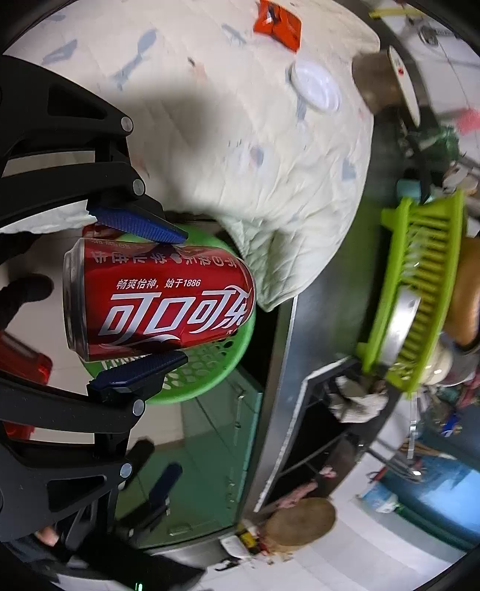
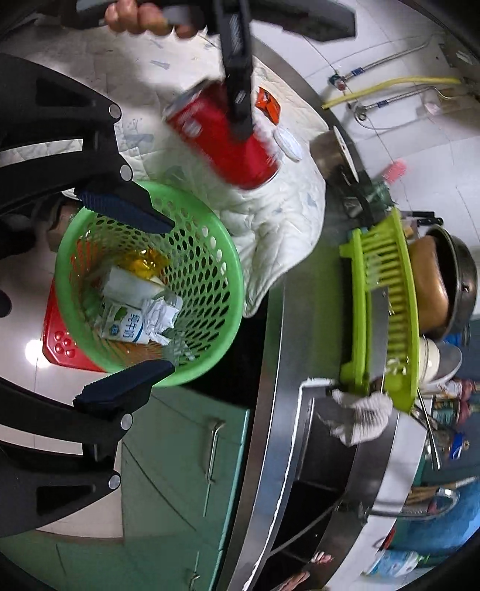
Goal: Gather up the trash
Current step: 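Drop the can from the left gripper into the basket while the right gripper drops the foil, then grasp the white plastic lid with the right gripper while the left gripper grasps the orange wrapper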
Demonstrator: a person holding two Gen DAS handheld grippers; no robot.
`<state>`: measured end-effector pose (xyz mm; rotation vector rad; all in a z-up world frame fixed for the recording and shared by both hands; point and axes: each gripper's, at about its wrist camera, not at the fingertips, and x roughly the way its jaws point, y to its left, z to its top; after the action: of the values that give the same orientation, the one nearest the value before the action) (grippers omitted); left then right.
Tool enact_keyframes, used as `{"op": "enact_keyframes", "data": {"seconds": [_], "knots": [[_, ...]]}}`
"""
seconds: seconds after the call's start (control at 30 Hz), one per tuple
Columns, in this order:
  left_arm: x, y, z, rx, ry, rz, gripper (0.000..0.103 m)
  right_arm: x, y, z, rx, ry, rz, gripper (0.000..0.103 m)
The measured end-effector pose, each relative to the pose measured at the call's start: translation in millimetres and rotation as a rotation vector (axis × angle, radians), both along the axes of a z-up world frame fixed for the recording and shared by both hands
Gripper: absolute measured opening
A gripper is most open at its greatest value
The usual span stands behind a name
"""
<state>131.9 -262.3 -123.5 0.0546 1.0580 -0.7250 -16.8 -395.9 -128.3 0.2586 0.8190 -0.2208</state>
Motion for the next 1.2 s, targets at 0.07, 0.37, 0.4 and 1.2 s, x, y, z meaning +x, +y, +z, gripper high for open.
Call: {"op": "enact_keyframes", "data": {"seconds": [0.07,0.37,0.4,1.2], "knots": [[1.1,-13.5,-13.2,0.017,0.019,-0.017,0.059,-5.5,-1.3,0.9,0.002,-0.005,-0.007,0.069],[10.0,-42.1,-57.4,0.069,0.093,-0.032,0.060,-21.4,-3.2,-2.2,0.017,-0.008,-0.026,0.069],[11.2,-42.9,-60.1,0.070,0.101,-0.030,0.062,-22.6,-3.5,-2.0,0.019,-0.008,-0.028,0.069],[30.9,58.8,-9.9,0.038,0.009,0.152,0.069,25.2,32.7,14.9,-0.005,-0.042,0.102,0.071]]}}
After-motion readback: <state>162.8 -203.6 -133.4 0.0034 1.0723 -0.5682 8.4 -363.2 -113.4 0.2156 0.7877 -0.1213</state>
